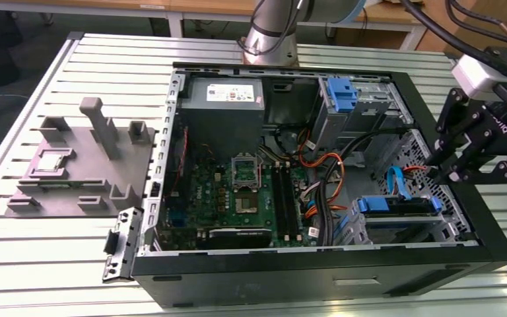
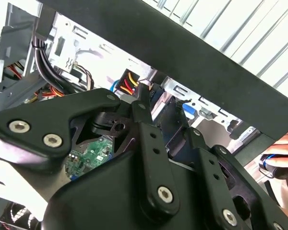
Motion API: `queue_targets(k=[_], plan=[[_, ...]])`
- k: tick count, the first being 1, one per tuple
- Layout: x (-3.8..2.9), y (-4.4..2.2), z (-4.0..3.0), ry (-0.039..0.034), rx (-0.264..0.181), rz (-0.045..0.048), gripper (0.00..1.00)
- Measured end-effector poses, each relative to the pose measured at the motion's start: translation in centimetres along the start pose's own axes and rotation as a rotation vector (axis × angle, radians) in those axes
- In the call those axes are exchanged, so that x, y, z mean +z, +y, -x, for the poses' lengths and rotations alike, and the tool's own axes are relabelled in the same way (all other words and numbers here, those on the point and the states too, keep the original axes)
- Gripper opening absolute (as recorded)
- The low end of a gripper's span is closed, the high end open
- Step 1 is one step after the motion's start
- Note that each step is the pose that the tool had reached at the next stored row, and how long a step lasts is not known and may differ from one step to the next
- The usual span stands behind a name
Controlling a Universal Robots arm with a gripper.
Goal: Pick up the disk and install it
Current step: 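Insert the second disk wire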
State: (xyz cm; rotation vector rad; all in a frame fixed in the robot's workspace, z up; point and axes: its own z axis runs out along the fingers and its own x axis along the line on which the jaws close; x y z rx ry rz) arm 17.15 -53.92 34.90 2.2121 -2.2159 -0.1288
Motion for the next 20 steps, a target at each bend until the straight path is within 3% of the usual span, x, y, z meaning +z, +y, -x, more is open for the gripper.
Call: queue_targets(k=[5, 16, 20], plan=[[0.10, -0.37, 0.08, 0.0000, 0.000, 0.0050, 0.37], [0.10, -0.38, 0.09, 0.0001, 0.000, 0.0062, 0.37], [0.10, -0.38, 0.09, 0.0001, 0.000, 0.0065, 0.29]])
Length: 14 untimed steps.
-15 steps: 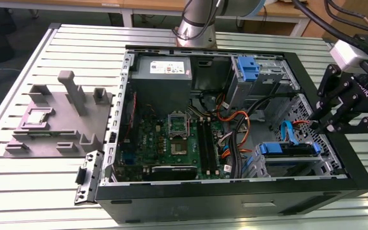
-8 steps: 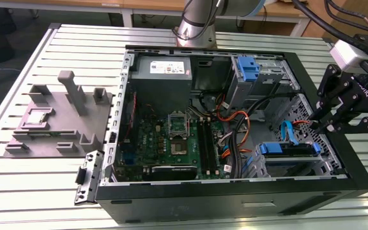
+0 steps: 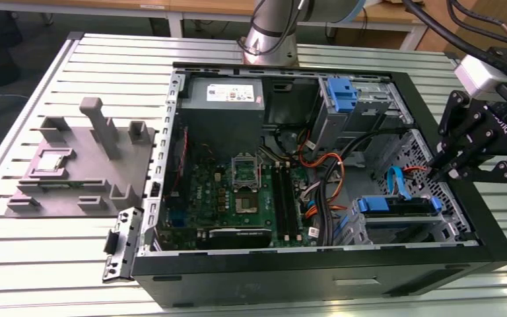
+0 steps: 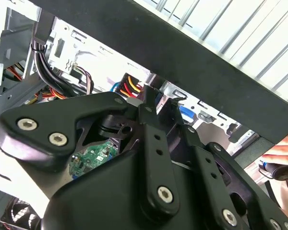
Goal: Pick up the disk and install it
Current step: 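Insert the second disk wire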
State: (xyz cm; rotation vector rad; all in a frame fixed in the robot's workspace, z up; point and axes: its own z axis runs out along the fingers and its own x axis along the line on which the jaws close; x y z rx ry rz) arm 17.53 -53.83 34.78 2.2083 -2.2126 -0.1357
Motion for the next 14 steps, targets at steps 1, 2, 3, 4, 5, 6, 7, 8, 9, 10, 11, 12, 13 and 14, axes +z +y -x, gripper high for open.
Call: queue_targets(k=[1, 2, 3, 4, 5, 6, 7, 8, 9, 10, 11, 12, 13, 14], plan=[[0.00, 0.00, 0.00, -0.0001, 0.000, 0.0001, 0.29], [0.00, 0.00, 0.00, -0.0001, 0.000, 0.0002, 0.29], [0.00, 0.00, 0.00, 0.0000, 0.000, 0.0002, 0.29], [0.00, 0.00, 0.00, 0.0000, 0.000, 0.0003, 0.29], [0.00, 0.00, 0.00, 0.0000, 0.000, 0.0004, 0.29], [0.00, 0.00, 0.00, -0.0001, 0.000, 0.0004, 0.29], [0.00, 0.00, 0.00, -0.0001, 0.000, 0.0005, 0.29], [0.00, 0.00, 0.00, 0.0000, 0.000, 0.0006, 0.29], [0.00, 0.00, 0.00, -0.0001, 0.000, 0.0007, 0.29], [0.00, 0.00, 0.00, 0.0000, 0.000, 0.0007, 0.29], [0.00, 0.00, 0.00, -0.0001, 0.000, 0.0008, 0.27], [0.00, 0.00, 0.00, 0.0000, 0.000, 0.0009, 0.27], [0.00, 0.00, 0.00, -0.0001, 0.000, 0.0009, 0.20], [0.00, 0.00, 0.00, -0.0001, 0.000, 0.0010, 0.20]])
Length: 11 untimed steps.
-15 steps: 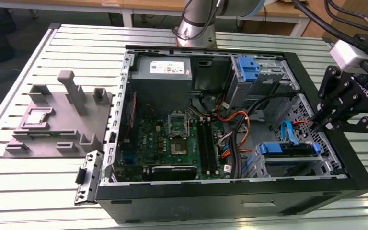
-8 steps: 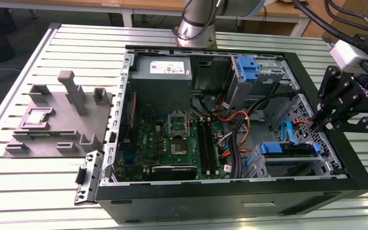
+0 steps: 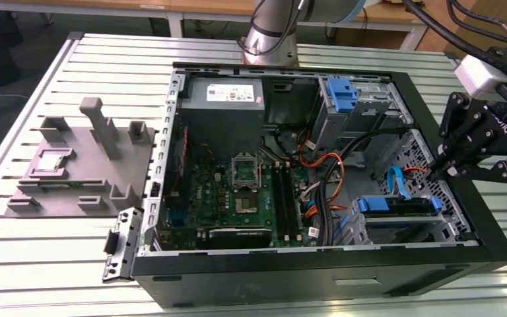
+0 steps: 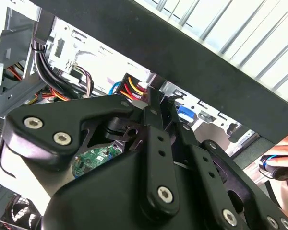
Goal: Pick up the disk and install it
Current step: 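Insert the second disk wire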
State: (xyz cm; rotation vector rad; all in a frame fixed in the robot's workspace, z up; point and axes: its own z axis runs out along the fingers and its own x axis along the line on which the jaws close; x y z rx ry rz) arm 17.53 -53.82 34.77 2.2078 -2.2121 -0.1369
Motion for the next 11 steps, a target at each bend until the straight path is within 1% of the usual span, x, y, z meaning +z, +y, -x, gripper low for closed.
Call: queue_targets(k=[2, 7, 9, 11], plan=[[0.01, 0.10, 0.00, -0.0001, 0.000, -0.0005, 0.20], [0.10, 1.48, -0.13, 0.0000, 0.000, -0.0088, 0.20], [0.12, 1.80, -0.24, 0.0000, -0.001, -0.0097, 0.20], [0.14, 1.95, -0.39, 0.0003, 0.000, -0.0098, 0.20]])
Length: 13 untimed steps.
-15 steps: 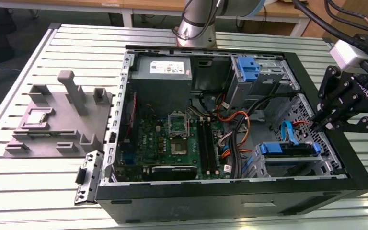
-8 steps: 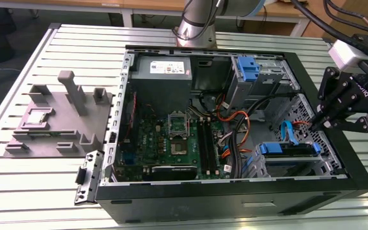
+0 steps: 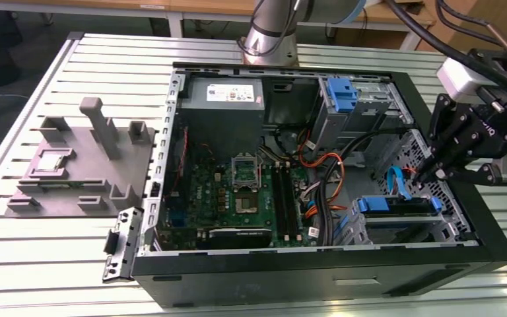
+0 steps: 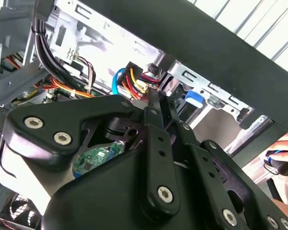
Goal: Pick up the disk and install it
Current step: 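Insert the second disk wire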
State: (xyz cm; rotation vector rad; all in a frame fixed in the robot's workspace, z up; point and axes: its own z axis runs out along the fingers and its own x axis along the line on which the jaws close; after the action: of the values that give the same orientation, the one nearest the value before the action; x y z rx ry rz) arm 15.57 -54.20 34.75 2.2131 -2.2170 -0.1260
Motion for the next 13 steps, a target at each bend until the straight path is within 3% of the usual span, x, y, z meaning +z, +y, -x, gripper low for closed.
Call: queue_targets(k=[5, 13], plan=[[0.06, 0.16, -0.61, 0.0013, 0.000, 0.0000, 0.20], [0.24, 0.25, -0.97, 0.0099, 0.000, 0.0000, 0.20]])
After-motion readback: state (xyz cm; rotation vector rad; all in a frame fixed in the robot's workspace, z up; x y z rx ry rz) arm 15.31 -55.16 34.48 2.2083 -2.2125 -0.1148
